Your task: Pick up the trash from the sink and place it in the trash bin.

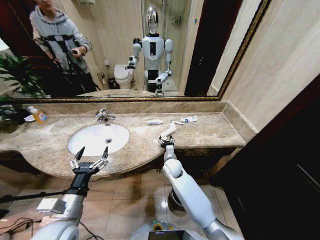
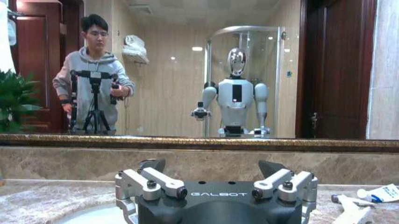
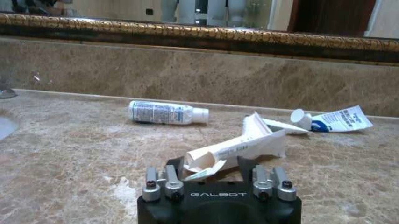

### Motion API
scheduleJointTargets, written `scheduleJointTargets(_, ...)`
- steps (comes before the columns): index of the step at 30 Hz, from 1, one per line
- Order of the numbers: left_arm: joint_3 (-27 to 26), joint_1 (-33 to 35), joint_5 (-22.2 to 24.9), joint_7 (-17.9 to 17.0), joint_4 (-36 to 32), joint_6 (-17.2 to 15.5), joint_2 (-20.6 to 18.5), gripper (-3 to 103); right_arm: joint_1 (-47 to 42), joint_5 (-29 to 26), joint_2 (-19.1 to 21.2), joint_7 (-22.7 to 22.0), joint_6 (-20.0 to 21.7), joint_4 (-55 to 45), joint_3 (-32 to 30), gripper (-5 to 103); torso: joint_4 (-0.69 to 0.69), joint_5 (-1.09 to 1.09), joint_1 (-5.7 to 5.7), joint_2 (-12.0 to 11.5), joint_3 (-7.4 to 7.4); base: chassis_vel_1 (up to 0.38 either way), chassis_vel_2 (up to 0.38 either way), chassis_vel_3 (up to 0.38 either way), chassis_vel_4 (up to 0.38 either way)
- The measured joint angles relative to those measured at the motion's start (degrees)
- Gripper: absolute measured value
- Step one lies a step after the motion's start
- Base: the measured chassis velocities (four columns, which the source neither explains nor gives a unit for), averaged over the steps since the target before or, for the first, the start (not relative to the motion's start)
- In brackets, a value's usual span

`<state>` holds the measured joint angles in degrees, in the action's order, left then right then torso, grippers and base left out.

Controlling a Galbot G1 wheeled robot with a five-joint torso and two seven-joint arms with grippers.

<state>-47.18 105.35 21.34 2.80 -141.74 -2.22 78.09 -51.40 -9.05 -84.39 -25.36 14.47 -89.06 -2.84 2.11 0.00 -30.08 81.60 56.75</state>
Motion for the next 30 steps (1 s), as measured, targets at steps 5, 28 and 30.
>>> scheduleJointTargets(5,0.0,0.0,0.0,0.0,0.0,0.0,0.0,100,-0.8,-0.1,0.4,0.2,-0.3,-0.6,-0.3,48,0.0,0.0,0.0,0.0,0.0,0.0,0.0,0.0,0.0)
scheduleJointTargets(28,0.0,0.0,0.0,0.0,0.0,0.0,0.0,100,-4.3,-0.9,3.4,1.8,-1.9,-4.2,-3.8,0,0.0,0.01,0.0,0.0,0.0,0.0,0.0,0.0,0.0)
scheduleJointTargets(30,0.0,0.0,0.0,0.0,0.0,0.0,0.0,100,-4.6,-1.2,3.9,2.0,-2.0,-4.6,-4.3,0,0.0,0.0,0.0,0.0,0.0,0.0,0.0,0.0,0.0)
